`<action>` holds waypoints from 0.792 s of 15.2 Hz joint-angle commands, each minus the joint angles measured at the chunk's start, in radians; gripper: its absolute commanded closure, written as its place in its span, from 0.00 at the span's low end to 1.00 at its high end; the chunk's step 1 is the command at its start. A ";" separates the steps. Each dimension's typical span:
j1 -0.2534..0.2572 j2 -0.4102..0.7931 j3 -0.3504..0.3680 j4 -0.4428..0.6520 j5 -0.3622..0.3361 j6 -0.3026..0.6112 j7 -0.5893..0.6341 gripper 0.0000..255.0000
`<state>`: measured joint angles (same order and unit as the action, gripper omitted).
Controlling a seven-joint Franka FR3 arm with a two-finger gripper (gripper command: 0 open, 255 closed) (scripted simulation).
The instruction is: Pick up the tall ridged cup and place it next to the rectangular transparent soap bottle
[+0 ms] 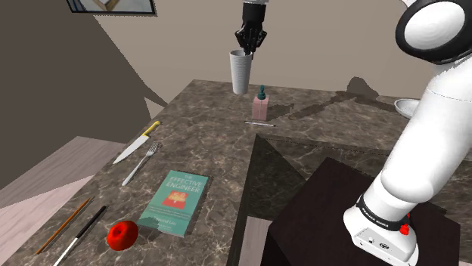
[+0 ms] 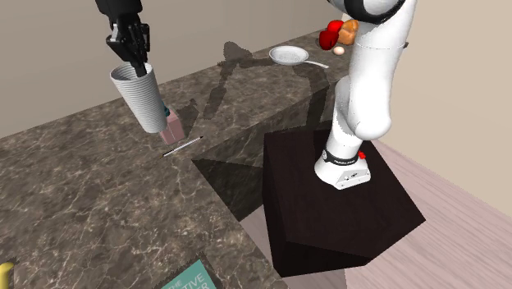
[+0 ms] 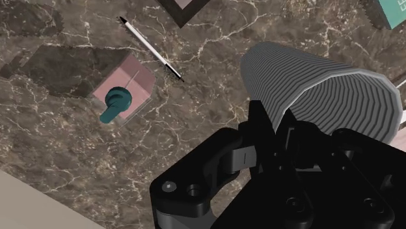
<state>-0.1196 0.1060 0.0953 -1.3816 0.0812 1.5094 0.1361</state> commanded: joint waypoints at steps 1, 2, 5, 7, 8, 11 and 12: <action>-0.018 0.076 -0.015 0.109 -0.004 -0.036 -0.033 1.00; -0.028 0.108 -0.022 0.155 -0.005 -0.051 -0.049 1.00; -0.059 0.225 -0.040 0.325 -0.006 -0.109 -0.096 1.00; -0.060 0.205 -0.040 0.266 -0.005 -0.070 -0.099 1.00; -0.060 0.196 -0.040 0.239 -0.005 -0.052 -0.101 1.00; -0.061 0.173 -0.041 0.163 -0.004 0.001 -0.105 1.00; -0.061 0.167 -0.041 0.140 -0.004 0.017 -0.107 1.00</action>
<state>-0.1807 0.2812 0.0545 -1.2164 0.0773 1.5095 0.0308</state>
